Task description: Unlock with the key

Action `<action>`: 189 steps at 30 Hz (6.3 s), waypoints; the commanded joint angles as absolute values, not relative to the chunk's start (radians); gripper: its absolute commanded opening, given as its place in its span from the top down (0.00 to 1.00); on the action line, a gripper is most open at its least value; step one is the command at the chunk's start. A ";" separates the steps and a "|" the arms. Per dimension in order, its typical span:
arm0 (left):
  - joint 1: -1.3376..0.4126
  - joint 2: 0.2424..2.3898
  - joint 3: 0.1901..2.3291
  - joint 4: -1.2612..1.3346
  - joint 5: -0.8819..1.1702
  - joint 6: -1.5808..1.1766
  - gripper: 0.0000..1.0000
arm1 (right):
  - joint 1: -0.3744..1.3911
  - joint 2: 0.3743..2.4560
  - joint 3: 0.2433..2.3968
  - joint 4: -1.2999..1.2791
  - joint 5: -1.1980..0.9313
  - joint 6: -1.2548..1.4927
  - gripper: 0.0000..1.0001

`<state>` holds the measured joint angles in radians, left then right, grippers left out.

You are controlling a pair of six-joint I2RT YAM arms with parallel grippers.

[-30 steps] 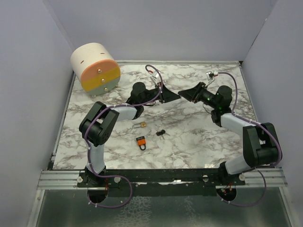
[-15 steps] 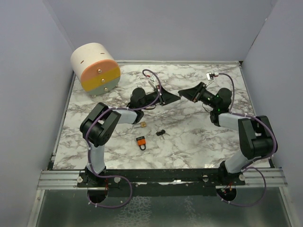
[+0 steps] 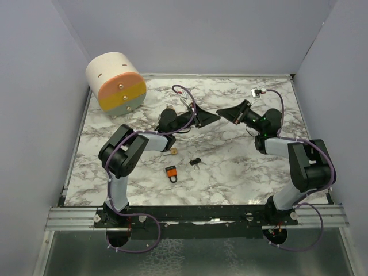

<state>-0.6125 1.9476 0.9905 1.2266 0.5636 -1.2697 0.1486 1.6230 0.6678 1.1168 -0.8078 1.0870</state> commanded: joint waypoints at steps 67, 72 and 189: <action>-0.616 2.005 1.071 1.163 0.652 -1.173 0.62 | 0.100 1.606 0.626 1.115 -0.839 1.091 0.99; -0.619 2.010 1.076 1.163 0.649 -1.171 0.63 | 0.100 1.608 0.626 1.117 -0.841 1.091 0.99; -0.619 2.027 1.069 1.304 0.634 -1.267 0.57 | 0.081 1.636 0.623 1.218 -0.804 1.169 0.99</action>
<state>-0.6197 2.0304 1.0714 1.2495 0.6285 -1.2678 0.0895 1.6512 0.6300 1.2255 -0.8356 1.1812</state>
